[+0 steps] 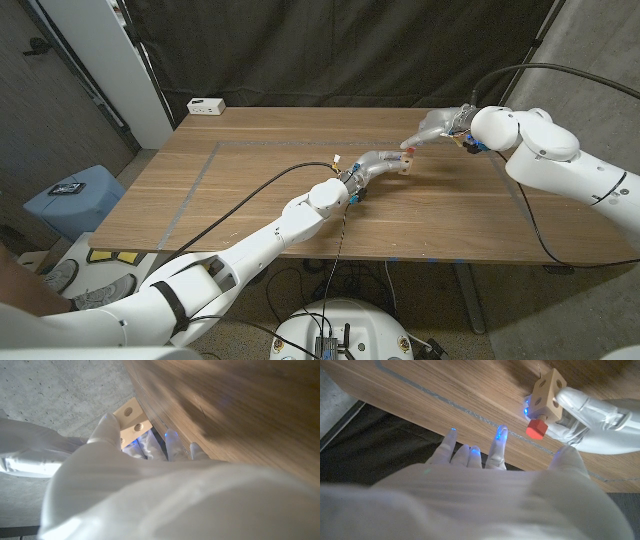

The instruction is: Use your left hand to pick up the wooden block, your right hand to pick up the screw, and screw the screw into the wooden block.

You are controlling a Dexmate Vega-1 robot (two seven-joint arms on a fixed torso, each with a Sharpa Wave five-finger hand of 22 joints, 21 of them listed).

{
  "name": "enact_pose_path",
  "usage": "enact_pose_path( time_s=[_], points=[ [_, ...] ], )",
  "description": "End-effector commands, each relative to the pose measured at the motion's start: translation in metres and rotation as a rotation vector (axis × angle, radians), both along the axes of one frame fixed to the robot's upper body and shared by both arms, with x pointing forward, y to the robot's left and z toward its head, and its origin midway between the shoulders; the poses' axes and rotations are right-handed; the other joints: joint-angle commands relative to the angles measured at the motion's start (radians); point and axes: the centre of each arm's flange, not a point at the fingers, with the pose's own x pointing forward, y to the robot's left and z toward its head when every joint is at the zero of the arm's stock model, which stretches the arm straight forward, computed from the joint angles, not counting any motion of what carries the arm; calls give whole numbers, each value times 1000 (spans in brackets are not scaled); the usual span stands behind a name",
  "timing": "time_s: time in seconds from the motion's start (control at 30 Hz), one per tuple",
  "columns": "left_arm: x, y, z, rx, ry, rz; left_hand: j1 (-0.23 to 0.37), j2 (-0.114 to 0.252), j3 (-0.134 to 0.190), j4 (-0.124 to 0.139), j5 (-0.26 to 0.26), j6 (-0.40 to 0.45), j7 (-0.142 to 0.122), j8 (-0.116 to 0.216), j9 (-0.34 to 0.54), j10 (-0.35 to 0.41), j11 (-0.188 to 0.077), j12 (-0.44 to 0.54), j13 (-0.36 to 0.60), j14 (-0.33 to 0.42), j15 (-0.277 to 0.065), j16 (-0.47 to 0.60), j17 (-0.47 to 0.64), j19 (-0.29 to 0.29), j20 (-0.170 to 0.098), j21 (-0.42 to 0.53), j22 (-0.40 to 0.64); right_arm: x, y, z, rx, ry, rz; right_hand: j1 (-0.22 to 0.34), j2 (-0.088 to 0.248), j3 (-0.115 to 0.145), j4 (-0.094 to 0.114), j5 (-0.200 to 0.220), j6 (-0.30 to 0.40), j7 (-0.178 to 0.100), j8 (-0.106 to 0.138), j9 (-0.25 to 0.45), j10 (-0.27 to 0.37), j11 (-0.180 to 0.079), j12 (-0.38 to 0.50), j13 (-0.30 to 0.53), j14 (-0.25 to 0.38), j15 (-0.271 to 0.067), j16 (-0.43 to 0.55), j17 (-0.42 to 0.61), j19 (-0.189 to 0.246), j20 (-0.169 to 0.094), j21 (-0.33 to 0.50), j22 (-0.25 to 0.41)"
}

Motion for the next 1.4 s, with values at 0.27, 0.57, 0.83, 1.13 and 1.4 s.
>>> enact_pose_path(
  time_s=[0.27,0.57,0.83,1.13,1.4],
  points=[
    [0,0,-1,-2,5,5,20,-1,3,-8,1,12,1,6,1,9,-1,6,4,1,-64,0,2,2,-2,6,4,-5,-7,4,32,19,108,48,56,27,-22,16,-82,18,-49,-5,-48,18,1,5,-39,27,-4,-1,-32,9,-6,4],
    [1,0,-1,-2,2,6,44,-2,9,-18,-1,22,5,9,1,16,0,8,4,-1,-66,-1,1,2,-4,5,4,-4,-7,4,10,26,117,145,98,81,-72,-41,-113,-14,-79,-8,-104,23,1,5,-80,35,-6,-3,-49,17,-3,3],
    [1,0,0,-1,0,6,50,-7,9,-18,-2,28,6,11,1,18,0,9,4,-2,-68,-2,0,1,-5,5,4,-2,-6,3,-4,56,111,188,100,102,-92,-63,-127,-25,-92,-9,-139,25,-2,6,-108,43,-9,-3,-62,22,-4,3],
    [3,-1,2,-3,1,7,63,-10,13,-19,-2,38,8,13,1,23,0,10,5,-3,-69,-4,0,0,-6,5,4,2,-4,2,-18,75,111,198,98,107,-95,-73,-123,-25,-94,-8,-149,29,-1,6,-116,48,-8,-3,-67,24,-4,3],
    [4,-1,2,-4,4,7,80,-11,22,-24,1,45,3,15,0,27,0,11,5,-4,-70,-7,-2,-1,-7,5,4,3,-3,0,-33,97,105,213,98,115,-98,-83,-125,-35,-99,-8,-168,24,-2,6,-126,51,-7,-3,-73,27,-4,3]
  ],
)
